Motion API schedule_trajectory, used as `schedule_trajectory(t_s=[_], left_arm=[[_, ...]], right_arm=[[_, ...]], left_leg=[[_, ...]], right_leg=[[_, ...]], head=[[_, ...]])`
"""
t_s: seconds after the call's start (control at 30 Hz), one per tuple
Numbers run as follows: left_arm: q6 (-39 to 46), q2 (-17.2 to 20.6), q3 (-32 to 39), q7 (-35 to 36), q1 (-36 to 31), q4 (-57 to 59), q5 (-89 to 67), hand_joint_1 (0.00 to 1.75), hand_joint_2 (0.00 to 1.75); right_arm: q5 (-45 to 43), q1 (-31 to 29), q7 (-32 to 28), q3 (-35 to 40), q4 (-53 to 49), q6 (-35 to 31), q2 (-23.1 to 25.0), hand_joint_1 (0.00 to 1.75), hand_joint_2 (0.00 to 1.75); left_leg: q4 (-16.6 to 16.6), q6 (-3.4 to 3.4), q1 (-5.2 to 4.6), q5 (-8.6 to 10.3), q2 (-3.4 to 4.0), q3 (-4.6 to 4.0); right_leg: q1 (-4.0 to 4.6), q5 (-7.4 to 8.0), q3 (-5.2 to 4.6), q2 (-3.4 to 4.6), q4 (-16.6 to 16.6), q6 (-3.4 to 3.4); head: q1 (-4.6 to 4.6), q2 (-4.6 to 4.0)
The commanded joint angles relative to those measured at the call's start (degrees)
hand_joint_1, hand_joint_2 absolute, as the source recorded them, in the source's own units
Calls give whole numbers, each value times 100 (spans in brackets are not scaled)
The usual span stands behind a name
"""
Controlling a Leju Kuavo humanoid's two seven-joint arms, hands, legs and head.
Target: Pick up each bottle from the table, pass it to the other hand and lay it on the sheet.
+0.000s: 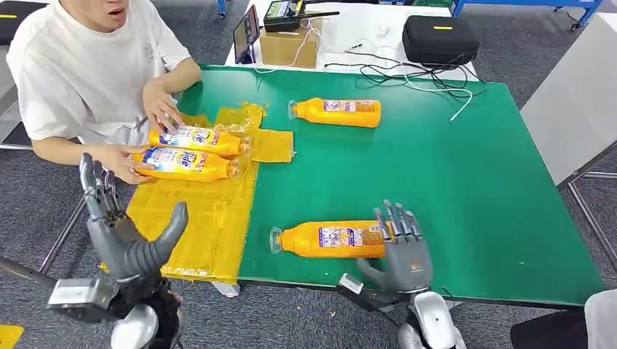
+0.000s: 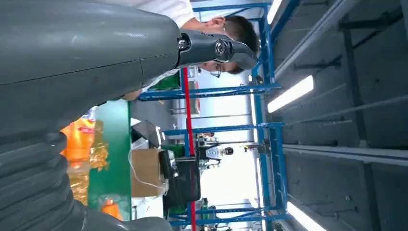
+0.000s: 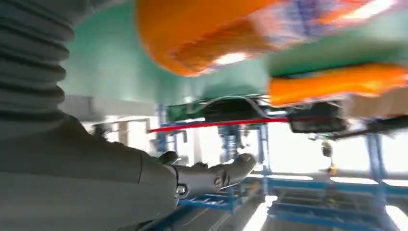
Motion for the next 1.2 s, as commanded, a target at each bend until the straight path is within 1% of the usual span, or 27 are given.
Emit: schedule_trajectory(t_s=[0.03,0.07,0.1,0.13,0.17,0.23,0.3,0.33,0.37,0.4,0.43,0.47,0.5,0.53,0.6,0.67,0.7,0.77,0.8,0.87,0.93,1.1,1.17,1.2], left_arm=[[18,-102,-104,5,350,-324,-2,0,175],[18,-102,-104,5,350,-324,-2,0,175],[22,-120,-100,1,331,-291,-49,0,175],[24,-128,-121,3,317,-249,-85,0,175],[55,-190,-132,28,263,-167,-55,0,175],[77,-280,-166,71,193,-57,82,0,175],[89,-313,-259,132,71,96,151,0,175],[24,-253,-342,230,-40,238,229,0,175],[77,-235,-380,232,-147,347,228,0,175],[149,-212,-412,210,-258,426,225,0,175],[183,-193,-431,200,-366,497,220,0,175],[192,-194,-424,203,-420,548,221,0,175],[192,-194,-424,203,-420,548,221,0,175],[192,-194,-424,203,-420,548,221,0,175],[226,-183,-436,194,-408,532,239,0,175],[45,-209,-489,348,-402,530,539,0,175],[-220,-236,-486,623,-394,551,938,0,175],[-110,-312,-541,501,-456,722,768,0,175],[-199,-347,-657,600,-545,890,866,0,175],[-217,-308,-768,567,-618,970,844,0,175],[-150,-249,-822,526,-633,952,796,0,175],[-129,-210,-826,539,-610,905,779,0,175],[-156,-169,-865,593,-624,926,750,0,175],[-153,-153,-886,576,-653,945,717,0,175]], right_arm=[[36,-206,212,55,590,-37,-421,0,175],[36,-206,212,55,590,-37,-421,0,175],[146,-263,426,189,635,-37,-500,0,175],[56,-359,477,251,751,-34,-531,0,175],[-49,-575,515,367,1003,25,-582,0,175],[-190,-796,529,526,1334,283,-576,0,175],[-279,-1059,544,639,1723,370,-572,0,175],[-433,-1334,435,728,2149,496,-566,0,175],[-656,-1591,312,774,2450,491,-528,0,175],[-578,-1898,323,975,2818,546,-541,0,175],[-605,-2159,292,1061,3007,613,-512,0,175],[-623,-2243,304,1067,3065,660,-497,0,175],[-623,-2243,304,1067,3065,660,-497,0,175],[-623,-2243,304,1067,3065,660,-497,0,175],[-745,-2265,235,1115,3161,608,-478,0,175],[-914,-2342,155,1219,3274,891,-441,0,175],[-991,-2402,197,1297,3399,1195,-441,0,175],[-1059,-2515,210,1378,3605,1445,-394,0,175],[-1051,-2606,203,1481,3788,1516,-365,0,175],[-1182,-2655,77,1502,3912,1500,-302,0,175],[-1211,-2656,70,1621,3903,1398,-293,0,175],[-1182,-2619,40,1766,3832,1463,-343,0,175],[-1136,-2605,-62,1948,3793,1543,-368,0,175],[-1200,-2619,-229,2049,3791,1665,-354,0,175]], left_leg=[[-3,-7,3,-3,2,13],[-5,-10,4,-5,3,20],[-3,-8,5,-4,3,15],[-4,-6,3,-2,4,13],[-2,-8,4,-5,9,19],[-4,-6,5,-3,15,18],[-2,-5,6,-3,17,17],[-4,-6,7,-2,26,22],[-6,-4,7,0,16,20],[-9,-5,6,3,24,24],[-6,-1,3,6,15,19],[-7,-3,3,8,34,23],[-7,-1,2,8,25,19],[-4,-4,3,7,36,21],[-4,2,1,11,17,20],[-7,-2,5,11,14,30],[-3,-1,4,10,15,24],[-3,1,3,8,18,26],[-5,-1,4,6,22,32],[-4,0,4,11,13,31],[-7,0,6,13,18,32],[-6,0,5,14,14,35],[-6,0,6,13,14,40],[-10,-2,7,14,11,45]], right_leg=[[3,-3,12,0,-3,-9],[5,-5,19,1,-4,-13],[6,-3,14,2,-3,-10],[4,-2,12,4,-2,-8],[5,-4,16,8,-1,-10],[5,1,13,14,-2,-8],[5,2,14,15,-1,-7],[7,5,17,22,-3,-9],[6,4,19,11,-7,-8],[6,9,20,18,-8,-10],[2,6,16,9,-4,-8],[3,13,15,28,-5,-11],[2,11,14,20,-3,-7],[3,16,13,29,0,-9],[2,13,15,4,0,2],[6,10,24,3,-3,-5],[5,10,18,7,0,-1],[4,9,22,11,0,1],[4,8,26,13,-2,-2],[5,10,30,3,-3,-1],[6,13,28,4,-5,-1],[6,13,28,0,-5,-1],[6,11,33,-1,-5,-1],[7,11,39,-4,-8,-3]], head=[[0,-2],[2,-2],[0,-2],[0,-2],[0,-2],[0,-2],[0,0],[0,-2],[0,-2],[2,-2],[2,0],[2,-2],[0,-2],[0,-2],[2,-2],[0,-2],[0,-2],[0,-2],[0,-2],[2,-2],[0,-2],[0,-2],[2,-2],[2,-2]])
